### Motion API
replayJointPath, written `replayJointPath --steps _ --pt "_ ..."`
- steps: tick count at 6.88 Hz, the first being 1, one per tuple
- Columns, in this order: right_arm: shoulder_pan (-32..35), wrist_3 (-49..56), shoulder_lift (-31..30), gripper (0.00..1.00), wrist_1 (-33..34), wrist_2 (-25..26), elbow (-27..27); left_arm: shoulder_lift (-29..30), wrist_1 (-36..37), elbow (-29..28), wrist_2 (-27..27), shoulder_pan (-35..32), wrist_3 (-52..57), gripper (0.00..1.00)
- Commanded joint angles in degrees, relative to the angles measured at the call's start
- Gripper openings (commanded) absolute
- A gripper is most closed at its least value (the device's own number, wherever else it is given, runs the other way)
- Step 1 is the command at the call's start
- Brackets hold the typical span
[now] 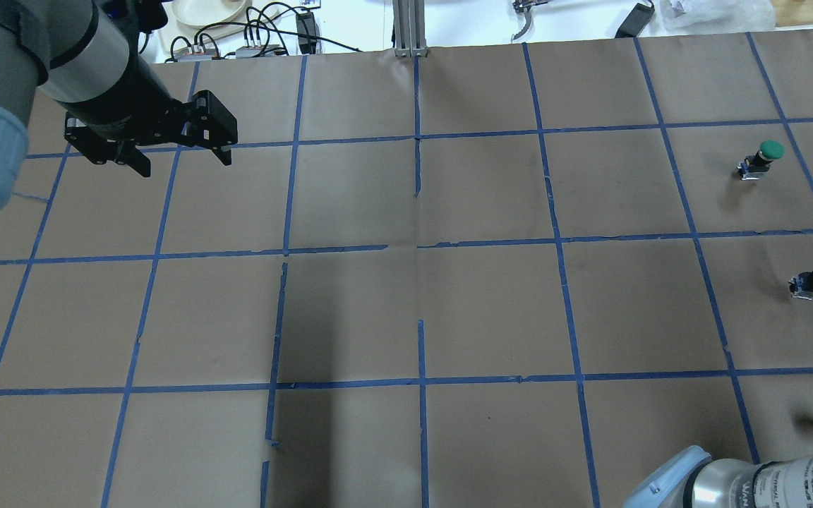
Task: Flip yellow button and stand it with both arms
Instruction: 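Set the button down standing and open the right gripper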
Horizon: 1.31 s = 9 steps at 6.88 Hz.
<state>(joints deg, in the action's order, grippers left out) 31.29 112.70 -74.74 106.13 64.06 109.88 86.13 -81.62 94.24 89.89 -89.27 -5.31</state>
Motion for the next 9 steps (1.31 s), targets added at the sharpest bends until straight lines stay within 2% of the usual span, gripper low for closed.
replayJointPath --steps 1,3,4,5,6,9 --pt "0.00 0.06 1.09 0.26 -0.04 -0.07 -0.19 0.09 -0.03 0.24 -0.33 0.23 0.57 1.00" --pt "0.44 -0.03 1.09 0.34 -0.13 -0.16 -0.10 0.01 0.05 0.15 -0.33 0.23 0.57 1.00" --pt "0.44 -0.29 1.09 0.65 -0.13 -0.25 0.07 0.01 0.06 0.07 -0.24 0.23 0.57 1.00" --pt "0.44 -0.64 1.53 0.88 -0.13 -0.34 -0.10 -0.08 0.06 0.15 -0.33 0.41 0.57 1.00" --pt "0.44 -0.90 1.36 0.97 -0.31 -0.34 -0.28 -0.17 0.06 0.15 -0.42 0.32 0.48 1.00" --pt "1.22 -11.23 -2.31 1.00 -1.10 1.50 -1.94 -0.26 -0.12 0.24 0.19 0.50 0.48 1.00"
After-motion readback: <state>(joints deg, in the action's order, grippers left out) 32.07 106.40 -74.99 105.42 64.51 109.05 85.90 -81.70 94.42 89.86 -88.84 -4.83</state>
